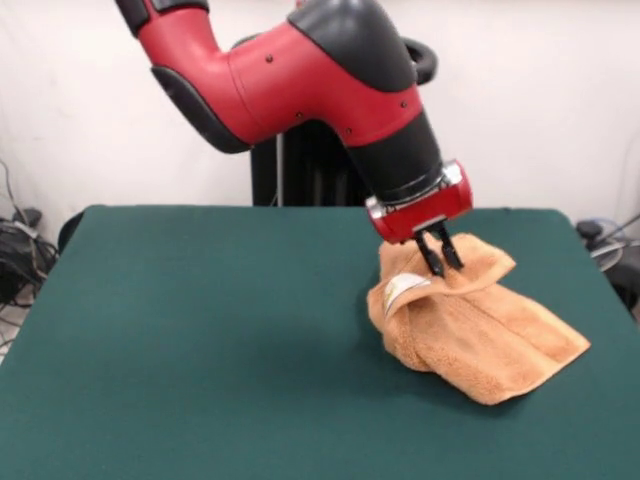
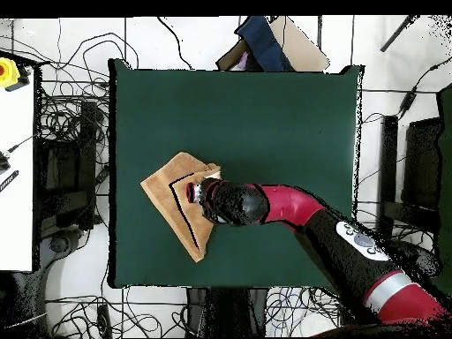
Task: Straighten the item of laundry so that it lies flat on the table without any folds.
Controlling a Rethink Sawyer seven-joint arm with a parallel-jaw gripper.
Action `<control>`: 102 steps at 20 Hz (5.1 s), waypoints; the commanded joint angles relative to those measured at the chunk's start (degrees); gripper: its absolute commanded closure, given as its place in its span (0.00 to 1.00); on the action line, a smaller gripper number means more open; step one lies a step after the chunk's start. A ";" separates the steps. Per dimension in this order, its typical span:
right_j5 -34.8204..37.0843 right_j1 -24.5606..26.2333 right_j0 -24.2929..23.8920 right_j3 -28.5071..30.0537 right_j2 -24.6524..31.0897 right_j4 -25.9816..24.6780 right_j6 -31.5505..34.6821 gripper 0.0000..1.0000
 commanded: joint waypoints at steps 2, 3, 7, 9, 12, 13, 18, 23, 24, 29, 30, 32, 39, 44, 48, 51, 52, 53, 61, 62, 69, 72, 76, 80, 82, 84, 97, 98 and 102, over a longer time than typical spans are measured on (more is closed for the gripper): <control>4.70 11.96 -4.97 -6.92 7.35 -8.26 -17.23 1.00; 5.26 13.91 -5.85 -7.82 7.25 -9.23 -18.82 1.00; 7.44 14.95 -7.92 -7.44 8.09 -10.27 -19.70 1.00; 7.92 14.60 -8.23 -6.69 8.78 -10.09 -19.24 1.00; 10.69 15.43 -8.43 -7.39 9.39 -9.62 -21.42 1.00; 12.08 15.91 -8.96 -7.39 9.49 -9.23 -22.40 1.00; 20.16 15.65 -14.24 -4.96 9.55 -7.38 -26.90 1.00; 21.83 20.03 -19.63 -4.96 11.27 -7.35 -30.67 1.00; 21.77 20.75 -20.31 -5.31 11.44 -7.75 -31.45 1.00; 22.75 23.35 -22.03 -10.21 10.55 -9.91 -36.06 1.00; 23.39 24.35 -22.24 -11.56 10.46 -9.98 -37.63 1.00; 23.68 26.10 -22.61 -13.31 10.47 -10.25 -40.30 1.00; 28.58 31.43 -22.21 -19.91 8.82 -8.80 -48.46 1.00; 36.62 31.03 -21.98 -20.25 8.59 -5.30 -50.23 1.00; 39.33 31.21 -22.22 -21.82 8.61 -4.20 -51.00 1.00; 40.43 31.91 -22.48 -22.47 8.98 -3.76 -52.14 1.00; 40.86 32.05 -22.60 -22.55 9.05 -3.59 -52.30 1.00; 41.31 32.16 -22.70 -22.71 9.17 -3.49 -52.66 1.00; 42.00 31.44 -23.26 -25.72 9.51 -5.12 -55.27 1.00; 41.52 31.13 -23.39 -26.03 9.49 -5.58 -55.49 1.00; 40.62 29.55 -23.55 -27.33 9.18 -7.11 -55.74 1.00; 42.63 29.49 -23.49 -28.52 8.99 -7.02 -57.11 1.00; 46.71 28.72 -23.35 -31.06 8.64 -6.81 -59.21 1.00; 49.87 29.37 -23.06 -34.60 8.24 -7.09 -61.83 1.00; 51.36 29.92 -22.67 -36.75 8.10 -7.30 -63.44 1.00; 53.19 30.65 -22.15 -39.18 7.85 -7.43 -65.20 1.00; 44.77 22.36 -22.83 -35.03 7.90 -9.48 -62.97 0.00; 42.77 20.18 -23.36 -32.92 8.12 -9.79 -61.15 0.00; 34.87 12.23 -25.10 -26.17 9.07 -11.20 -55.28 0.00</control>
